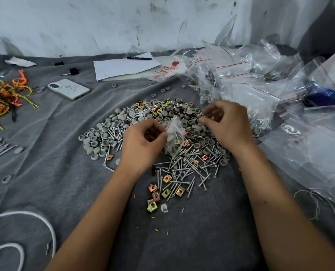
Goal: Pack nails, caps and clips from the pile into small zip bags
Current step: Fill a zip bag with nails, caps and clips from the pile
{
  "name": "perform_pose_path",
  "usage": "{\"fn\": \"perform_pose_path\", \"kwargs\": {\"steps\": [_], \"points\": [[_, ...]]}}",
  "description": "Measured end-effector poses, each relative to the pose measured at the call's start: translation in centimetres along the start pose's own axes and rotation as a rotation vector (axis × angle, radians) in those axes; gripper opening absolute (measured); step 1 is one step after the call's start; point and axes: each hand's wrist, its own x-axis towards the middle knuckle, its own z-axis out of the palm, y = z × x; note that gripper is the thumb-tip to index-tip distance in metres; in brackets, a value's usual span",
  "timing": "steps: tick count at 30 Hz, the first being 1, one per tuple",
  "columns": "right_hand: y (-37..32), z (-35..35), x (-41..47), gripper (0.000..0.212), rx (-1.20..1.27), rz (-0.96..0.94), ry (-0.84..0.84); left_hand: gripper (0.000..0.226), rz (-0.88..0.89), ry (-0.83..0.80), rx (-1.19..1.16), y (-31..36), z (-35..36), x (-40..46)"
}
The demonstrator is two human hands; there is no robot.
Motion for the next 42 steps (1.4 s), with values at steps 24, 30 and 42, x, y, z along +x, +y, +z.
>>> {"fn": "perform_pose_path", "kwargs": {"steps": [24,30,42], "points": [[-2.8,-0.4,-0.7,0.006,0.322,-0.301,-0.229,0.009,-0.052,0.069,-0.148,-0.5,-0.2,0.5],[-0.9,-2.6,-0.3,0.006,0.026,-0.116,-0.655,0.009,-0.083,0.089,-0.163,-0.8,-0.2,0.6],[-1.7,-3.6,-1.0,0.023,-0.244,-0.018,-0.815,0.009,-0.073,0.086,-0.151,-0.6,-0.1,0.5]]}}
